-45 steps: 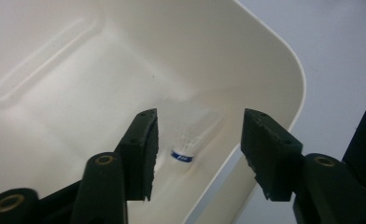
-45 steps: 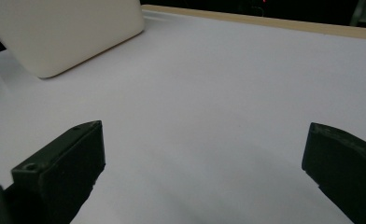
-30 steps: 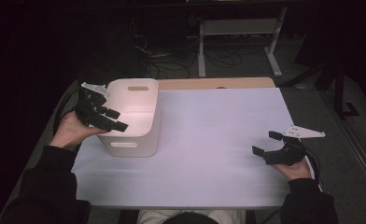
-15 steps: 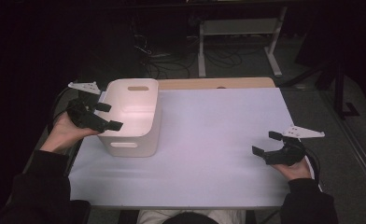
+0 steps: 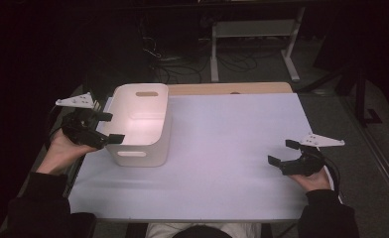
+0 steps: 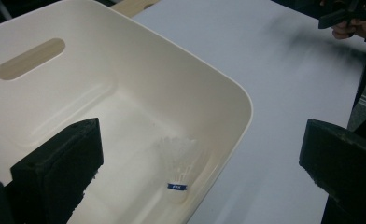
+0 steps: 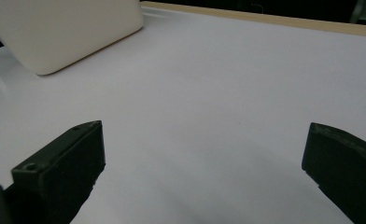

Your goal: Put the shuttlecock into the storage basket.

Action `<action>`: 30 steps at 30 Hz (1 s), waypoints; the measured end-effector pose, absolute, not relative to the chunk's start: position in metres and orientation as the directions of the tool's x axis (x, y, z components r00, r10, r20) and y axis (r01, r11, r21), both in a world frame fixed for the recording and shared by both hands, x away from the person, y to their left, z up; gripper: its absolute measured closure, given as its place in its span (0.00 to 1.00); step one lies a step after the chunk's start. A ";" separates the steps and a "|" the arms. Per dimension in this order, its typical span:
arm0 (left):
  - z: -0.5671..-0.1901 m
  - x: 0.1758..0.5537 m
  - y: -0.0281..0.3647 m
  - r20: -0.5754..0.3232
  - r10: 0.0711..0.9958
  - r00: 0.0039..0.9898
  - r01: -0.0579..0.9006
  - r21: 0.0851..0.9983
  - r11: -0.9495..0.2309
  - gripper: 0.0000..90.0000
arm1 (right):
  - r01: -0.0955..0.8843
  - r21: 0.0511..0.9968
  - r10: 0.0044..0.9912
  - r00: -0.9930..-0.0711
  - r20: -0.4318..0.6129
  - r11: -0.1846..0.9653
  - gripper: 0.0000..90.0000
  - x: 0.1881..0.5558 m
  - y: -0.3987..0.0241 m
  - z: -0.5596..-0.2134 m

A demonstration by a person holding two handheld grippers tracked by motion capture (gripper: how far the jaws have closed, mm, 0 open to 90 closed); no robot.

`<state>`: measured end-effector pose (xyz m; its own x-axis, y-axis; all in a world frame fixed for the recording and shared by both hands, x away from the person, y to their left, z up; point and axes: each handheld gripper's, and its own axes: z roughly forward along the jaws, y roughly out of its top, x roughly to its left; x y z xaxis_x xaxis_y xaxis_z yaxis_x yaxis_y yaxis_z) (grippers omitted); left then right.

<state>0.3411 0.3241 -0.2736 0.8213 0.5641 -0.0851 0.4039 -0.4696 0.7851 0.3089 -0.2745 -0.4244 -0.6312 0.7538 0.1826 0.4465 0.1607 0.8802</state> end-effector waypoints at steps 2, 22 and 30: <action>-0.275 0.339 0.324 -0.078 0.565 0.821 0.397 0.789 -0.469 0.00 | 0.446 0.880 0.754 -0.631 0.183 0.161 0.00 0.309 -0.275 -0.424; -0.300 0.313 0.335 -0.043 0.540 0.841 0.306 0.860 -0.408 0.00 | 0.448 0.878 0.755 -0.630 0.179 0.166 0.00 0.309 -0.274 -0.425; -0.310 0.304 0.339 -0.045 0.545 0.837 0.299 0.872 -0.388 0.00 | 0.448 0.878 0.756 -0.630 0.178 0.167 0.00 0.309 -0.274 -0.425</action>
